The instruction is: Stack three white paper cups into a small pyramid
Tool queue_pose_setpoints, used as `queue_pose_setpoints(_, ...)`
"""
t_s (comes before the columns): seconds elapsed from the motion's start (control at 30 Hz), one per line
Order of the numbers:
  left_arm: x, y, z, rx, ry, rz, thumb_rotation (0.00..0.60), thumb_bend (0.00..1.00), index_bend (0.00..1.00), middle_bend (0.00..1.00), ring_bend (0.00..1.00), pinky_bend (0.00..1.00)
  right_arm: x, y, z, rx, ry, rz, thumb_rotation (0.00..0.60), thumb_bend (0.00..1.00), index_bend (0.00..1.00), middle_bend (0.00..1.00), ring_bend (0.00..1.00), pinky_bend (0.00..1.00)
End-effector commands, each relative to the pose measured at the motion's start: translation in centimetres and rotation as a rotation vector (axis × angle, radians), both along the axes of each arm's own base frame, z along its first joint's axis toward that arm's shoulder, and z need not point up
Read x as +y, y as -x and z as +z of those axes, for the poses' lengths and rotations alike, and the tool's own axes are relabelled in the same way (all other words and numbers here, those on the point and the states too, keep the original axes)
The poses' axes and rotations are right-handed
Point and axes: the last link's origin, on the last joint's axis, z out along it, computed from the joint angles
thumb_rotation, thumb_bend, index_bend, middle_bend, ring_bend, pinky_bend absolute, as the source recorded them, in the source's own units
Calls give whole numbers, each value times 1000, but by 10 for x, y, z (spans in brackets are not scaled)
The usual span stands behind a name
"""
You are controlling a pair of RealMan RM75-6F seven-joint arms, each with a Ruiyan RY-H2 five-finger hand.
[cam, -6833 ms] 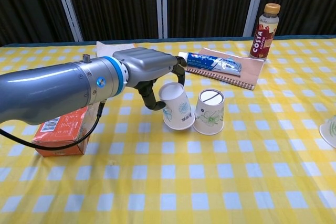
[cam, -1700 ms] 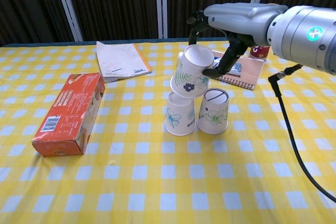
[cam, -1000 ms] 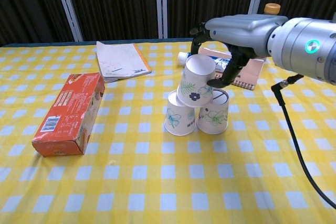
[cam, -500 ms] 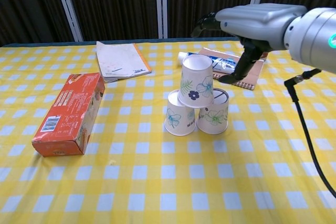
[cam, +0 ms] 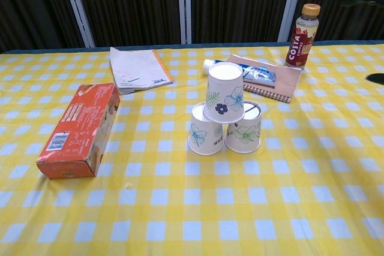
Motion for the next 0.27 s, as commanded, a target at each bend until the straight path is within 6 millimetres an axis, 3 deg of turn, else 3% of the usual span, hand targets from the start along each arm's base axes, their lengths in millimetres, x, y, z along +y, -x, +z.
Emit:
queue_pose_setpoints(0.03, -1, 2, -4, 31, 11, 4, 600, 119, 0, 0, 0, 0, 32, 71, 27, 4, 78, -65, 600, 144, 4, 0, 0, 0)
queue_pose_setpoints(0.13, -1, 5, -8, 47, 17, 15, 600, 119, 0, 0, 0, 0, 42, 95, 30, -10, 106, -78, 600, 143, 0, 0, 0, 0)
queue_pose_setpoints(0.27, -3, 9, -10, 61, 18, 26, 600, 120, 0, 0, 0, 0, 50, 111, 32, -38, 115, -84, 600, 141, 0, 0, 0, 0)
